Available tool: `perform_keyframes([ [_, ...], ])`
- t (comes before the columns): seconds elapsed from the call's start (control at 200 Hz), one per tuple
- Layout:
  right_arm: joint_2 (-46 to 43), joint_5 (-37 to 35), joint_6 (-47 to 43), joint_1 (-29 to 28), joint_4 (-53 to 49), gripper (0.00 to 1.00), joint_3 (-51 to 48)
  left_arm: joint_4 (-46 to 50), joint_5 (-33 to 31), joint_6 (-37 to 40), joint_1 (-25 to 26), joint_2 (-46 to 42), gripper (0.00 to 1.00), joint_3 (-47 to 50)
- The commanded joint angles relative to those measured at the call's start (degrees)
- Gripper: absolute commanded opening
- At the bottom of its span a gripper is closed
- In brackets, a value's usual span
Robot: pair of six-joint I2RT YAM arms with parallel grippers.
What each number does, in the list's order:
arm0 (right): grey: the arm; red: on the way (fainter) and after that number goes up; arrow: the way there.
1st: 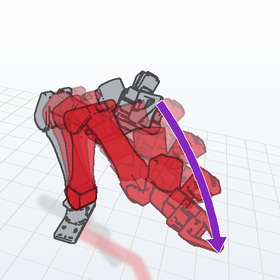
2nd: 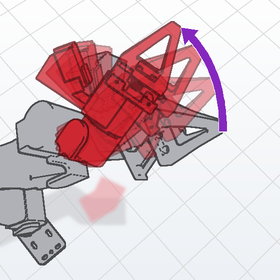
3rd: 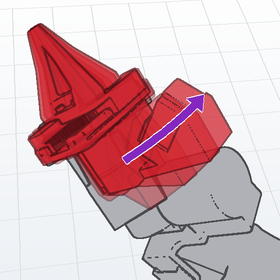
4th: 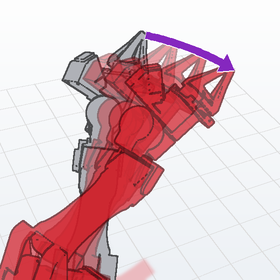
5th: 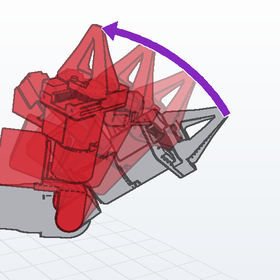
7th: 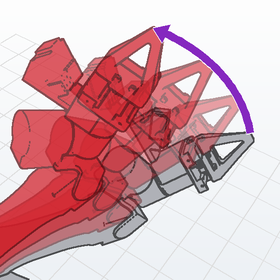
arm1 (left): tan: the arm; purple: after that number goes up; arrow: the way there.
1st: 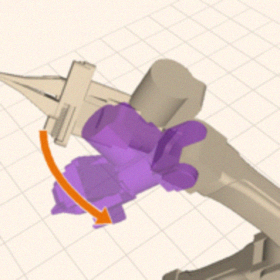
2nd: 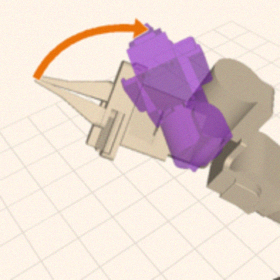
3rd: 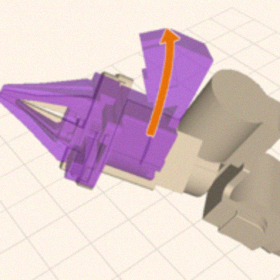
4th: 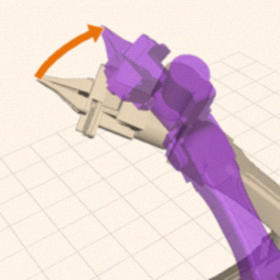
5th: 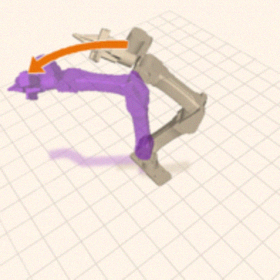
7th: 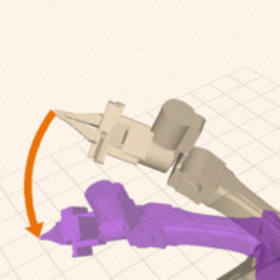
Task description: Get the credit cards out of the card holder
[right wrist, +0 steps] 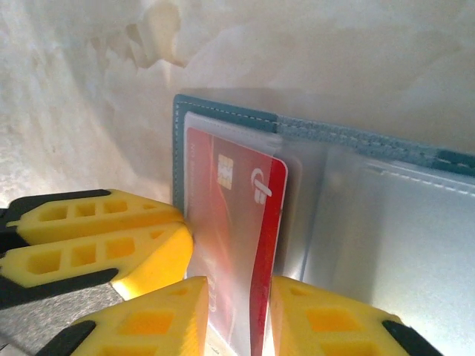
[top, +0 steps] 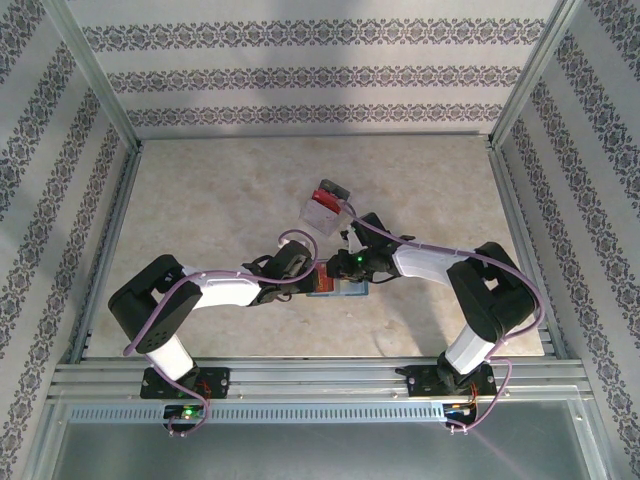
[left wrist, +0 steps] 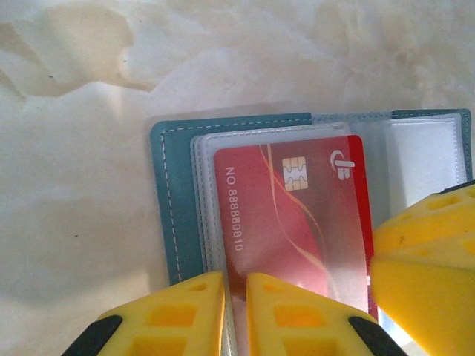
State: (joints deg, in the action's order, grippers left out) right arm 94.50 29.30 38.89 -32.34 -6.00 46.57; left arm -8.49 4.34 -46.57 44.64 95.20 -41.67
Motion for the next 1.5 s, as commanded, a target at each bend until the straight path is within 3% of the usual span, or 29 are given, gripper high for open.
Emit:
perform_keyframes([
  [0.0, -1.9, 2.6, 0.4, 0.4, 2.2, 0.29, -0.7, 1.4, 0.0, 0.0, -0.6, 1.2, 0.16, -1.2],
  [0.685, 2.4, 6.6, 2.9, 0.5, 9.5, 0.32, -1.7, 1.3, 0.3, 0.0, -0.6, 1.4, 0.16, -1.3],
  [1.494, 0.7, 10.2, 5.2, 3.6, 16.8, 0.21, -6.7, 2.0, -0.8, -0.7, -0.7, 1.0, 0.18, -0.9],
])
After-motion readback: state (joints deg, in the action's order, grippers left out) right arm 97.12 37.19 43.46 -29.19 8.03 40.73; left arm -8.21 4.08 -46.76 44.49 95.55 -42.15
